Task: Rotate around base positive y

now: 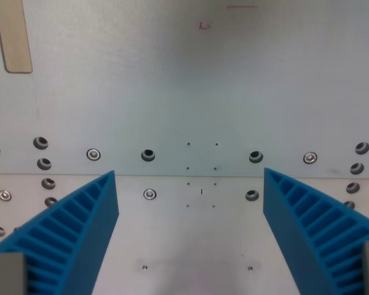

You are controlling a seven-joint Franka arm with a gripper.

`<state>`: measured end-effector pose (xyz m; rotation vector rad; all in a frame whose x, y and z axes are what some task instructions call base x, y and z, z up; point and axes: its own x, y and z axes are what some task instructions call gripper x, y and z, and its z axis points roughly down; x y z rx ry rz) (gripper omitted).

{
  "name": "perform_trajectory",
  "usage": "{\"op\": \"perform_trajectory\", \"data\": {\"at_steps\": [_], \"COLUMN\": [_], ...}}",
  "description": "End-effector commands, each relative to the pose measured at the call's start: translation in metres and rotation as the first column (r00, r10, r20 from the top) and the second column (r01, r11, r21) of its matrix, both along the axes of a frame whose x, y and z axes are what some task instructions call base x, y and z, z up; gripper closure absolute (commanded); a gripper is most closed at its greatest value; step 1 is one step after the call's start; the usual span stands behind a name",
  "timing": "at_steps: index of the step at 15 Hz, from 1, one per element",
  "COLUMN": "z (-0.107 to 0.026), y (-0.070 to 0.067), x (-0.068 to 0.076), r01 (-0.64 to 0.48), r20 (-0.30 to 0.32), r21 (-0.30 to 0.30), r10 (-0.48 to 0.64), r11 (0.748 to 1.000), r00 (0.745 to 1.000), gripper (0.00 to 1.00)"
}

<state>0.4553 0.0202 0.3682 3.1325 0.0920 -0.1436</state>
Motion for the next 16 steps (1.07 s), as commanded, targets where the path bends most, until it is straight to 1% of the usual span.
{"op": "perform_trajectory", "data": {"at_steps": [1,8,16], "z": [0.0087,0.0087,0.0087], "y": [0.0003,0.0003,0.0003], "x": [0.0094,0.0094,0.0094], "r01": [0.0,0.0,0.0], "r20": [-0.209,-0.288,-0.376], "r21": [0.003,0.003,0.003], "r10": [0.0,0.001,0.001], "r11": [1.0,1.0,1.0], "r00": [0.978,0.958,0.927], "gripper": [0.0,0.0,0.0]}}
